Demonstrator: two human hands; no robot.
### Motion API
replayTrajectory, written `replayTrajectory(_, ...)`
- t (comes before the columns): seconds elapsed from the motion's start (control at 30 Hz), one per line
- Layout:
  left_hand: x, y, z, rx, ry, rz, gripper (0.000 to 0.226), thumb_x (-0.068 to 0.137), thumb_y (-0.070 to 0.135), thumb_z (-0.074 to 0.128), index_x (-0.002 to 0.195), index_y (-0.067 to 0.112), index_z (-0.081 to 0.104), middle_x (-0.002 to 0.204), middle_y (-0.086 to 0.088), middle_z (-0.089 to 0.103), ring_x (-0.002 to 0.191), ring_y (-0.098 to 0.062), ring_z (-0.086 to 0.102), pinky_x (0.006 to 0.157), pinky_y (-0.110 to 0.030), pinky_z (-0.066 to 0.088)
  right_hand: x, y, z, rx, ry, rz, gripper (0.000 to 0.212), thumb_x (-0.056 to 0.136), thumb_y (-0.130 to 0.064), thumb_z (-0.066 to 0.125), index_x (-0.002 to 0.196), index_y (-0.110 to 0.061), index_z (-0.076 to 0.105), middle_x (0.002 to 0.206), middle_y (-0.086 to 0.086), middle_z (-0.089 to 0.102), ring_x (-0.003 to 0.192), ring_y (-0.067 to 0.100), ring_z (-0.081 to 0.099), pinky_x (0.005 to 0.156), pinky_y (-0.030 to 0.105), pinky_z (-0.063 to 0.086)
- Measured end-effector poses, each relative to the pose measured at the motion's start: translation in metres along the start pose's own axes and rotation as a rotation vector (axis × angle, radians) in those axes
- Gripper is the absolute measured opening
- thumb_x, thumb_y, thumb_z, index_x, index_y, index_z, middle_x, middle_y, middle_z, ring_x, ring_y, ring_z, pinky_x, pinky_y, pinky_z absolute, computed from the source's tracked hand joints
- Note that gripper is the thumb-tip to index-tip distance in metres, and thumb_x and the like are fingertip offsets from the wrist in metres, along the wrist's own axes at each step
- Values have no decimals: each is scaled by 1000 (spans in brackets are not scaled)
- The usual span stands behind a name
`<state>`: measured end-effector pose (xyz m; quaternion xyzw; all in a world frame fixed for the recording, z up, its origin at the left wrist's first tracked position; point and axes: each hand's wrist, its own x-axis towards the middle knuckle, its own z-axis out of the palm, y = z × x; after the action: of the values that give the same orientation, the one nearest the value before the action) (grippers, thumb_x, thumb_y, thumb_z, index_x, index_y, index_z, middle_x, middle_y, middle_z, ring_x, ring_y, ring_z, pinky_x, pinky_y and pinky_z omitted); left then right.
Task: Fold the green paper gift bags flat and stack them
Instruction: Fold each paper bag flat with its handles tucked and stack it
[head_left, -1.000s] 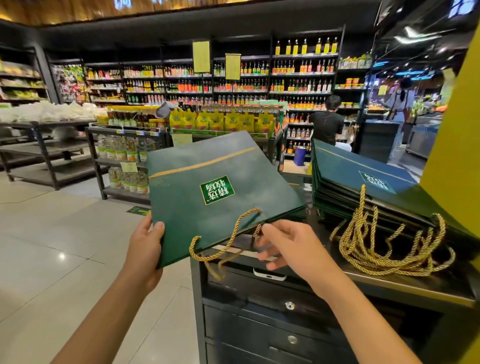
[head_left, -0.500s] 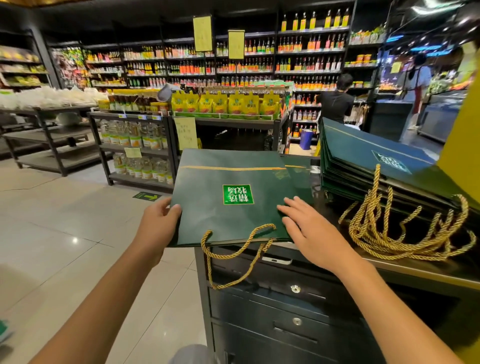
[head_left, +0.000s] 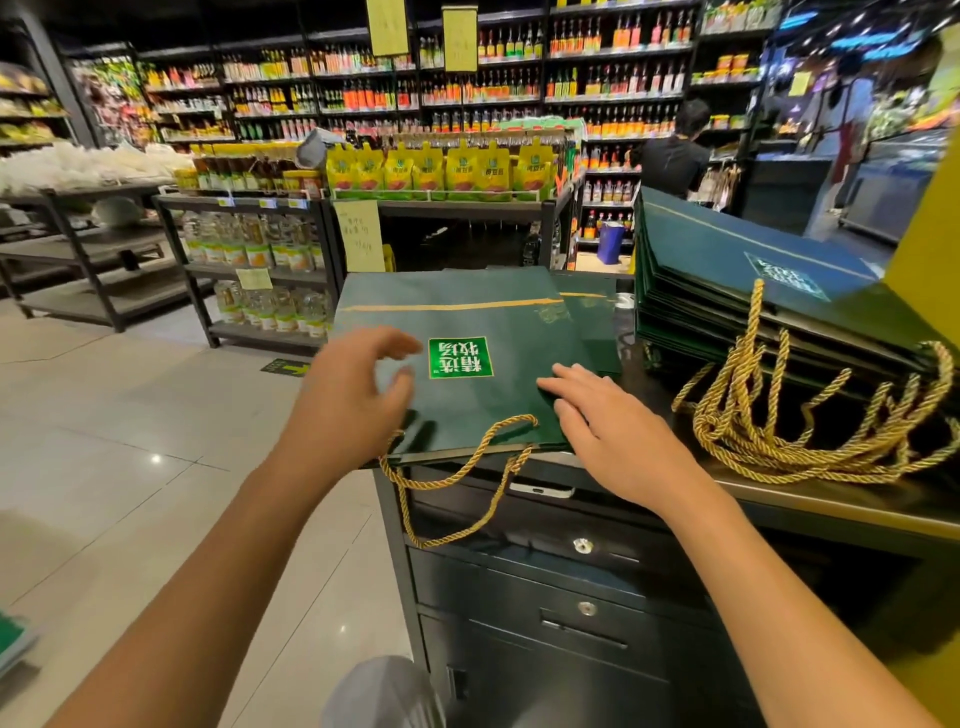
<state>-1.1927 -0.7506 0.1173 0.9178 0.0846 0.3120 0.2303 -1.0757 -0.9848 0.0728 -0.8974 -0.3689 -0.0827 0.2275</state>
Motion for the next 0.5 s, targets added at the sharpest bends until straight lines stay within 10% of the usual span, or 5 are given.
replayTrajectory(0.2, -3, 41, 37, -43, -340, 253, 18, 97, 30, 65, 111, 23, 73, 104, 14, 66, 99, -3, 57, 90, -24, 49, 0, 1, 0, 31, 4, 8, 43, 110, -28, 32, 153, -28, 42, 163, -7, 32, 153, 9, 18, 123, 28, 9)
replayTrajectory(0.5, 10, 49, 51, 48, -393, 266, 13, 98, 23, 64, 105, 23, 75, 103, 3, 68, 97, -14, 60, 90, -33, 51, -1, -2, -1, 41, 15, 6, 43, 110, -27, 32, 151, -26, 45, 160, -7, 38, 151, 9, 22, 122, 28, 12)
